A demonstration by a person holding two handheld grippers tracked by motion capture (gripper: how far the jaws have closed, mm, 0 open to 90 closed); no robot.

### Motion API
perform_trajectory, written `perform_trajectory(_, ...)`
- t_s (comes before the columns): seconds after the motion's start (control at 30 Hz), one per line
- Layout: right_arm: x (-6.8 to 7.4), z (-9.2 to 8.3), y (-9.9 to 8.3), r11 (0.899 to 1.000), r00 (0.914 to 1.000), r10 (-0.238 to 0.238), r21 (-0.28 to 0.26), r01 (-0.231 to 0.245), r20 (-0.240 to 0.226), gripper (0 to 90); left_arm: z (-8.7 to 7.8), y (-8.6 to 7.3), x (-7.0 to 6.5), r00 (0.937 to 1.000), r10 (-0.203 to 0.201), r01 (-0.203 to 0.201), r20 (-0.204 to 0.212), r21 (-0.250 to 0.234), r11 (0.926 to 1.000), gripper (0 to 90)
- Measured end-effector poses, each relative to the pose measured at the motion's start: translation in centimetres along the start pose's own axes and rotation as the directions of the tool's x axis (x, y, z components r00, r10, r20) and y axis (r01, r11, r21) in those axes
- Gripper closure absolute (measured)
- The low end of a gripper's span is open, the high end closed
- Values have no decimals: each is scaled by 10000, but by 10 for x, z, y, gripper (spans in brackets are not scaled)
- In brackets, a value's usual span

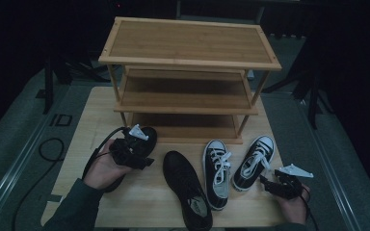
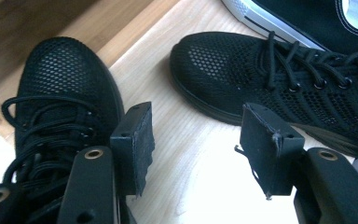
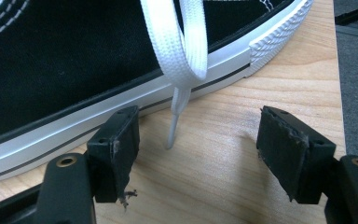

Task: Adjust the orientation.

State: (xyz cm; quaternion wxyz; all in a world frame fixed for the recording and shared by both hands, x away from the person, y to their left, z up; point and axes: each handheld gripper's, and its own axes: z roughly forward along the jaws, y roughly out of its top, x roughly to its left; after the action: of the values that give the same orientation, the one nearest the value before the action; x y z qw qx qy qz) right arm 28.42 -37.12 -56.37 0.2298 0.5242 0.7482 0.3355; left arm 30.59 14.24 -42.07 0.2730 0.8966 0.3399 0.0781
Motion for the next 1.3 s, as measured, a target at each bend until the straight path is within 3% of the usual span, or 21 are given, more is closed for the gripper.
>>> perform_trajectory(0.8, 0, 0, 0, 10000, 10000, -20, 10, 20, -3, 292, 8, 7, -16, 9986, 74, -72, 527, -50, 10000, 427)
perform_trajectory(1.3, 0, 0, 0, 10000, 10000, -17, 10, 17, -4, 292, 10, 9, -28, 9973, 353, -361, 645, 118, 9993, 427)
